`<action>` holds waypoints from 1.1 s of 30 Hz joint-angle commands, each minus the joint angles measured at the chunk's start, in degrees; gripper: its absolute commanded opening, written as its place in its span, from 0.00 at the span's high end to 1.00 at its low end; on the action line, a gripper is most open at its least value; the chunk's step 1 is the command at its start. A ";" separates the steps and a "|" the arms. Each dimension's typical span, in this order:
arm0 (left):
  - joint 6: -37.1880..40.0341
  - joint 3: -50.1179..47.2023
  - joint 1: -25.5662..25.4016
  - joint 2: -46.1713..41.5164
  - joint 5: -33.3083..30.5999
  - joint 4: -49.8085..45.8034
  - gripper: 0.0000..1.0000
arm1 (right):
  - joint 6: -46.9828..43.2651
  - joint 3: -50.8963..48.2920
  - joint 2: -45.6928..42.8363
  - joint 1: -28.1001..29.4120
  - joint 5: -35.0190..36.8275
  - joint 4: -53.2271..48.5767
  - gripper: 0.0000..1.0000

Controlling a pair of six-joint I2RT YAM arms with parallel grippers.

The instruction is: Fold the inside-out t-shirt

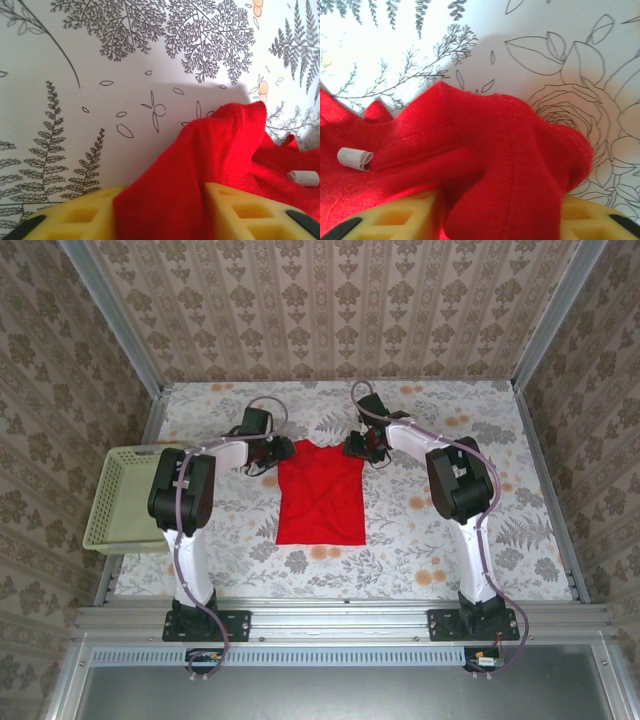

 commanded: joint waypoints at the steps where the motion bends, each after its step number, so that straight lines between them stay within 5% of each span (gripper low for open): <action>1: -1.76 -0.75 -2.18 2.68 6.35 5.10 0.66 | 0.49 1.40 4.61 2.54 -5.06 0.14 0.61; 14: -5.40 -16.66 0.74 -10.85 8.20 18.79 1.00 | 0.82 -11.01 -8.08 -0.58 -6.29 8.22 0.95; 23: -7.56 -25.07 1.28 -21.91 9.52 26.96 1.00 | 3.88 -19.11 -18.34 -3.89 -13.29 18.29 1.00; 33: -7.36 -11.01 4.24 -19.74 12.47 24.93 1.00 | 2.23 -2.64 -14.83 -5.66 -14.05 14.17 1.00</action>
